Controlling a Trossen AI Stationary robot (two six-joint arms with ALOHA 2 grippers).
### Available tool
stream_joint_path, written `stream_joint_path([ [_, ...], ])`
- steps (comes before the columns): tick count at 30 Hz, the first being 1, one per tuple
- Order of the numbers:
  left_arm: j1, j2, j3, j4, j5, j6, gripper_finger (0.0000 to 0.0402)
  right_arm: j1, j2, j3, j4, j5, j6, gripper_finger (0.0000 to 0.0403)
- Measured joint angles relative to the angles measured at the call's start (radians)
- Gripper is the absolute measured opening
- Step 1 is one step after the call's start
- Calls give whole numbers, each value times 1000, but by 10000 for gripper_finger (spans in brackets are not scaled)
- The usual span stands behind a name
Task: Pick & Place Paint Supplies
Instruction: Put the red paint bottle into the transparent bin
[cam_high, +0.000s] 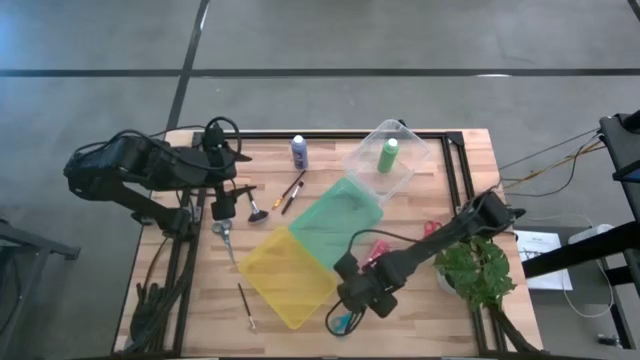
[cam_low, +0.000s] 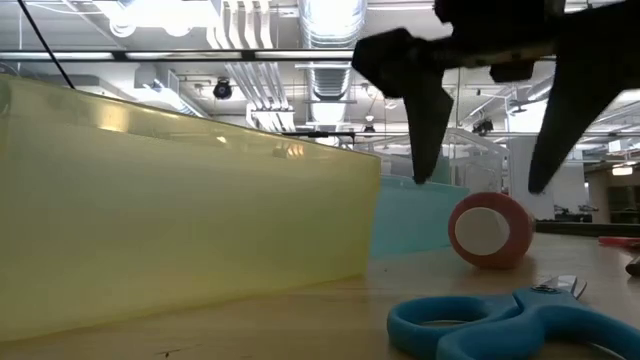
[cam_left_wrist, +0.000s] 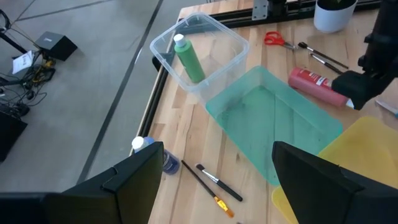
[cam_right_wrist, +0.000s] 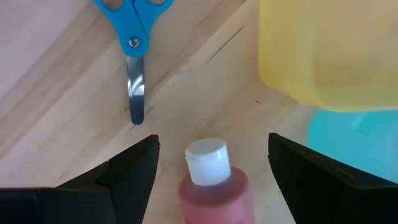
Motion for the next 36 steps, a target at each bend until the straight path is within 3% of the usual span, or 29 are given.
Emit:
stream_joint_path([
  [9,0,0,0,-46,0,10,308,-2,-3,-69,96,0,20,281],
  [25,0,-1,0,-46,0,10,308,-6,-23,-220,160,-23,24,125],
  [33,0,-1,0,-45,0,10,308,-8,-74,-203,131,8,71,24],
  [36,0,-1,0,-45,0,10,308,-7,-105,-178,124,33,102,12],
])
